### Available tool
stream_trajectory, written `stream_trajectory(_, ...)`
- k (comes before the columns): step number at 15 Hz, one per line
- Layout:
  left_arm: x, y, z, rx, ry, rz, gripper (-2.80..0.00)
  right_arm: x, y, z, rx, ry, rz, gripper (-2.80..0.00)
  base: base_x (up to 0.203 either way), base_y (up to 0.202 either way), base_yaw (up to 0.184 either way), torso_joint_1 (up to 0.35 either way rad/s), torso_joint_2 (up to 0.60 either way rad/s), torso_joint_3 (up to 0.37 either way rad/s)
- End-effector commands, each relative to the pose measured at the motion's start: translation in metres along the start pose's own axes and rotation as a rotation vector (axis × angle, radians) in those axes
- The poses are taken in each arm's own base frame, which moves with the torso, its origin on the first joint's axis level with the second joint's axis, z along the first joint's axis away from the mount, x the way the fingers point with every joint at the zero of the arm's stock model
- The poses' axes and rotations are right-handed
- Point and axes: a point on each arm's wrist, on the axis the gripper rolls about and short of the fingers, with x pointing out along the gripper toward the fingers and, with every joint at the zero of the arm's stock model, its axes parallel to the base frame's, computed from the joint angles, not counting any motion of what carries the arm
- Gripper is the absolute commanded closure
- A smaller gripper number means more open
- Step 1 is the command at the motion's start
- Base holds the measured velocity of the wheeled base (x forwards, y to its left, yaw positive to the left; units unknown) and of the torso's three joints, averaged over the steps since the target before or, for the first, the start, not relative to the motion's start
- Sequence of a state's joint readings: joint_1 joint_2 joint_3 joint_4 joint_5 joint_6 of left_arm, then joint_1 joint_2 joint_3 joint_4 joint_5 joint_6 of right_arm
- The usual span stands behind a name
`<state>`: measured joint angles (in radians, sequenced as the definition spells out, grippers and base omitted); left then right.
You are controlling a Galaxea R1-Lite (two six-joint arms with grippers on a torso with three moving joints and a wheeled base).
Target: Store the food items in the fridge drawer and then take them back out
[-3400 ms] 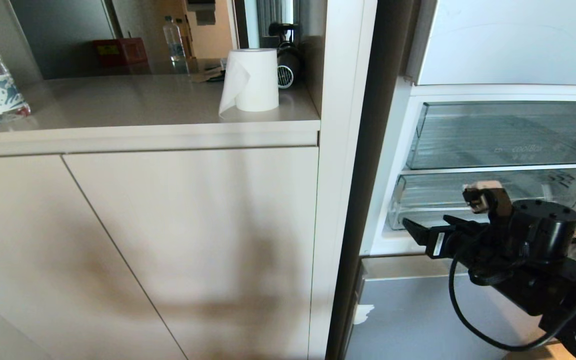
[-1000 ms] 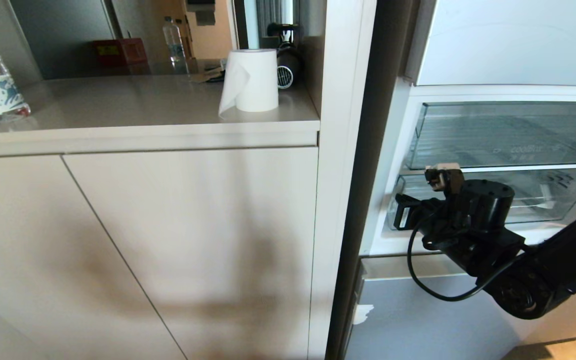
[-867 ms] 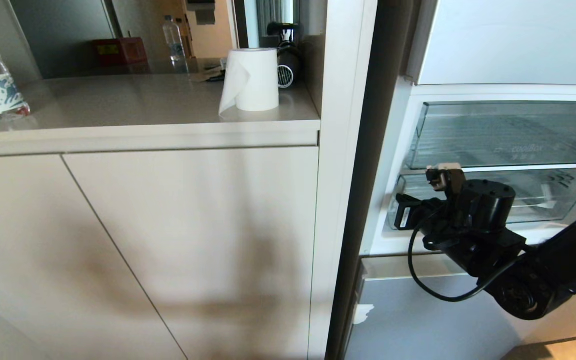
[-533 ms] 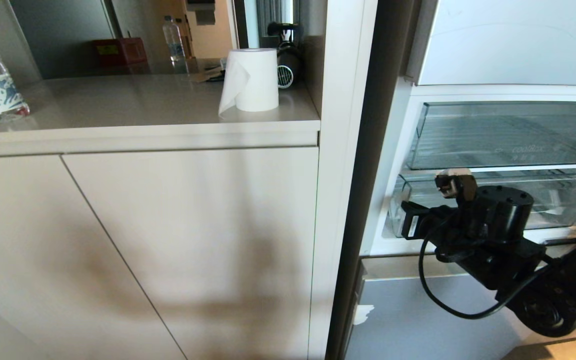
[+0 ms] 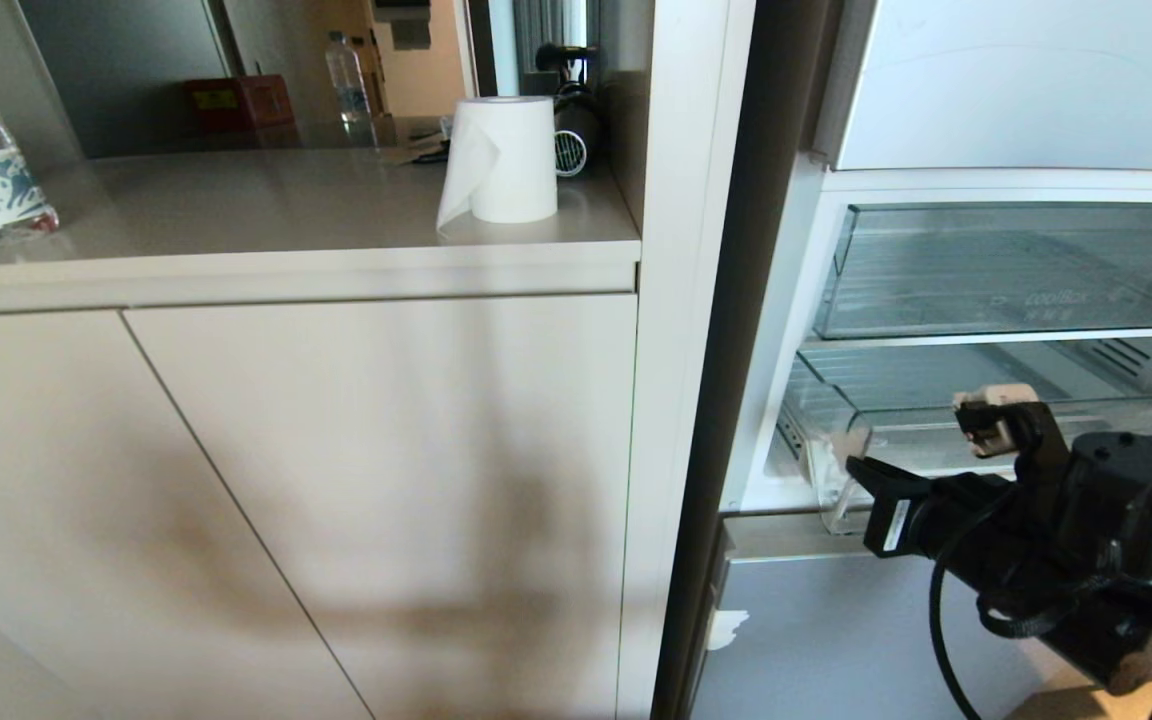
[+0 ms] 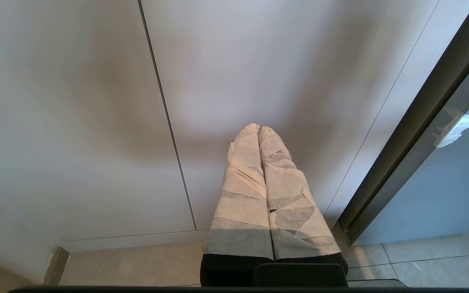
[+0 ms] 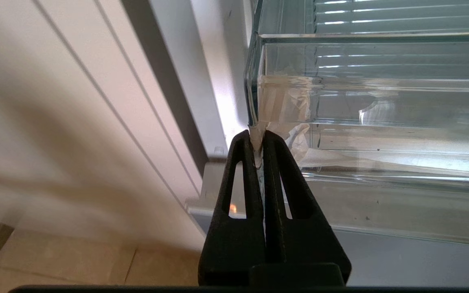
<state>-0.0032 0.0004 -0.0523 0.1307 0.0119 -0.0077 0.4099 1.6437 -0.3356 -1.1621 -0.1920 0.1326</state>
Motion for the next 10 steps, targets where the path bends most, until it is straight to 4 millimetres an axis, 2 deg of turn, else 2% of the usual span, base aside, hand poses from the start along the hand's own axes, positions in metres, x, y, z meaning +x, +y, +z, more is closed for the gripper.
stream_trajectory(1, 0.0, 0.0, 0.0, 0.0, 0.001, 0.001, 0.0, -0.024, 0.001, 0.003, 0.002, -0.032, 0.017, 0.0, 0.0, 0.0, 0.0, 0.0, 0.0, 0.0)
stream_trajectory(2, 0.0, 0.0, 0.0, 0.0, -0.001, 0.001, 0.0, -0.033, 0.001, -0.001, -0.007, -0.019, 0.027, 0.0, 0.0, 0.0, 0.0, 0.0, 0.0, 0.0)
stream_trajectory(3, 0.0, 0.0, 0.0, 0.0, 0.0, 0.001, 0.0, -0.04, 0.002, -0.002, -0.011, -0.018, 0.039, -2.8, 0.0, 0.0, 0.0, 0.0, 0.0, 0.0)
stream_trajectory(10, 0.0, 0.0, 0.0, 0.0, 0.0, 0.001, 0.0, -0.098, -0.009, 0.012, 0.016, -0.123, 0.053, -2.8, 0.0, 0.0, 0.0, 0.0, 0.0, 0.0)
